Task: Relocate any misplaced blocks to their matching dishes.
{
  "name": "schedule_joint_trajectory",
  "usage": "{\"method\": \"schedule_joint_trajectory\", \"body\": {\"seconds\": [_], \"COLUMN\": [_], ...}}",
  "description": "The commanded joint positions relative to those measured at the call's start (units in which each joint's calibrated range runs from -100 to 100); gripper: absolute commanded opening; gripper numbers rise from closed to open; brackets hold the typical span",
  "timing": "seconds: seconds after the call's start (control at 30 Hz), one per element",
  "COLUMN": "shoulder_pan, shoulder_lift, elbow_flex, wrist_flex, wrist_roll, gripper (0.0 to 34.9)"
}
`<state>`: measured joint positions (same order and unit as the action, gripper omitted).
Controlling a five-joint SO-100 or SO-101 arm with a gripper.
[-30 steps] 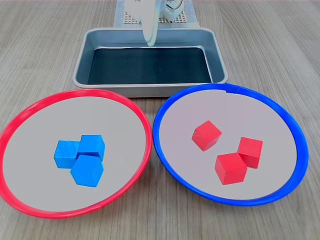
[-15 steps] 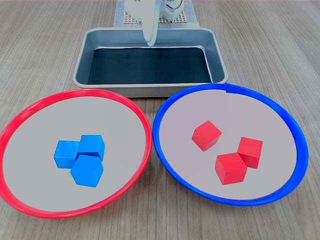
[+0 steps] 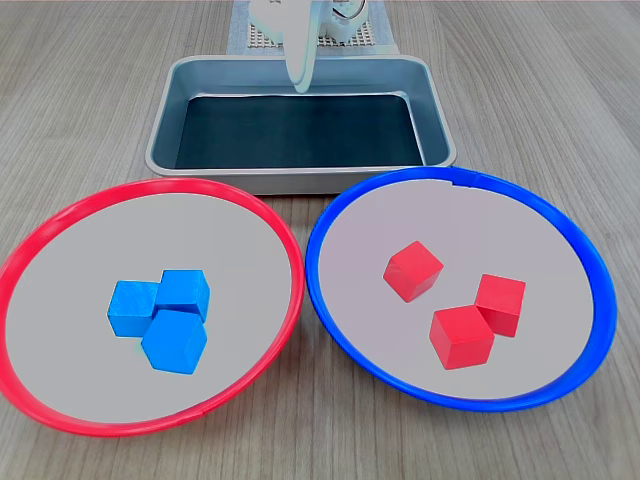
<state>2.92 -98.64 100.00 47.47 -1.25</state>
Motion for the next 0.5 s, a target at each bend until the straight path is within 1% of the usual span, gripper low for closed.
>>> {"method": "schedule_joint_trajectory", "body": {"seconds": [0.0,0.3,0.37,0.47], "shoulder_pan": [-0.2,-0.6,0.0,1.0], "shoulder_lift": [-0.3,0.6,4.9,15.9], "elbow_flex": [0.0,-0.4,-4.6,-17.9], "wrist_flex": [0.2,0.0,-0.3,1.8], "wrist_roll": [0.0,0.8,2.0,4.5], "gripper": [0.4,0.4,0.4,0.4]}}
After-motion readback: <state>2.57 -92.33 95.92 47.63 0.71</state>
